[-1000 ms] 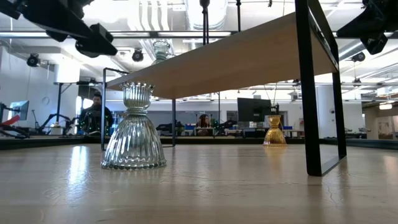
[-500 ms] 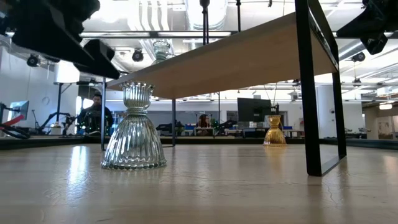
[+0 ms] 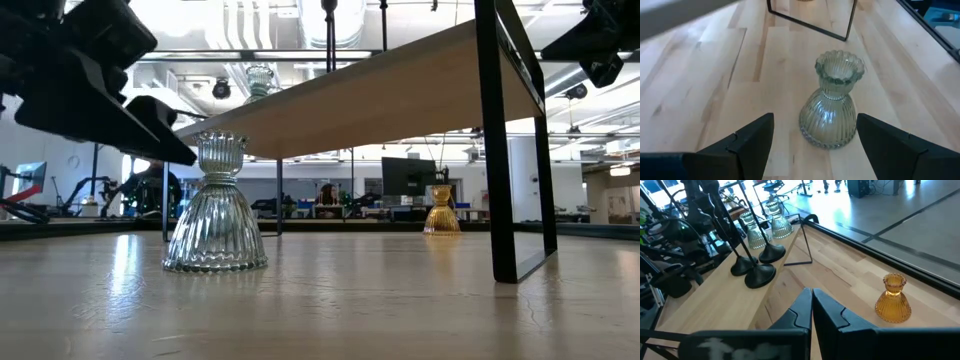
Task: Pick & Place candle stick holders
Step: Put the transparent candle holder on the shelf
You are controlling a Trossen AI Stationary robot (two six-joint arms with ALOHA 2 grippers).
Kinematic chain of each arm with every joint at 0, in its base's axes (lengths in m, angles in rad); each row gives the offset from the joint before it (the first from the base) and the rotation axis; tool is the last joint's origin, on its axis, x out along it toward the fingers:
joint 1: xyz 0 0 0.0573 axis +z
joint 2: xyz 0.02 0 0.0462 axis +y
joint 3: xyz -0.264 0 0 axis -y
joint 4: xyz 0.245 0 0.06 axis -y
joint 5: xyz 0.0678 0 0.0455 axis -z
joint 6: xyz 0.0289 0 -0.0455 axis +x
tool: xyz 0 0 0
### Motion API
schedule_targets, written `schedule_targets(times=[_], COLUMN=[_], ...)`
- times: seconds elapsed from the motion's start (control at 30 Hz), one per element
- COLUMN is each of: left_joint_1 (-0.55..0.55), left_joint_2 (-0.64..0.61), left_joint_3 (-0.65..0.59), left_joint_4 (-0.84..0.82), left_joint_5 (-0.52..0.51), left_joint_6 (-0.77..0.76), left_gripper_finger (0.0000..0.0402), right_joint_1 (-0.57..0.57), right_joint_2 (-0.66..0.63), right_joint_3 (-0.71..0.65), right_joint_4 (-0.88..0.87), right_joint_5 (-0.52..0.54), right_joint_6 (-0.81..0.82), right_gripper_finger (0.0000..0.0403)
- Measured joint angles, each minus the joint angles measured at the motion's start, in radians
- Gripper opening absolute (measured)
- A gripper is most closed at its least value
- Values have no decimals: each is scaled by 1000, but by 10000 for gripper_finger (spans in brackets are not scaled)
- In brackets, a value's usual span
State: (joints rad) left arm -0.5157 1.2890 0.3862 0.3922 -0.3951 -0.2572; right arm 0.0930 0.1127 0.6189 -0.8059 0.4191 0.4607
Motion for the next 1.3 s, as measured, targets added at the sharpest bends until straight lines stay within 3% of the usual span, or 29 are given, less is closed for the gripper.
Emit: schedule_targets(times=[0.83,1.3], left_joint_1=[-6,8], left_joint_2=[309,422], left_joint_3=[3,100], left_joint_4=[451,481], left_joint_5=[-9,-7], left_joint_6=[2,71], left_gripper_finger=[287,276], right_joint_1=[0,0], right_joint_2=[0,0], right_joint_3=[0,0], right_joint_4=[0,0], right_joint_5=[0,0], right_joint_6=[0,0], right_gripper_finger=[9,8])
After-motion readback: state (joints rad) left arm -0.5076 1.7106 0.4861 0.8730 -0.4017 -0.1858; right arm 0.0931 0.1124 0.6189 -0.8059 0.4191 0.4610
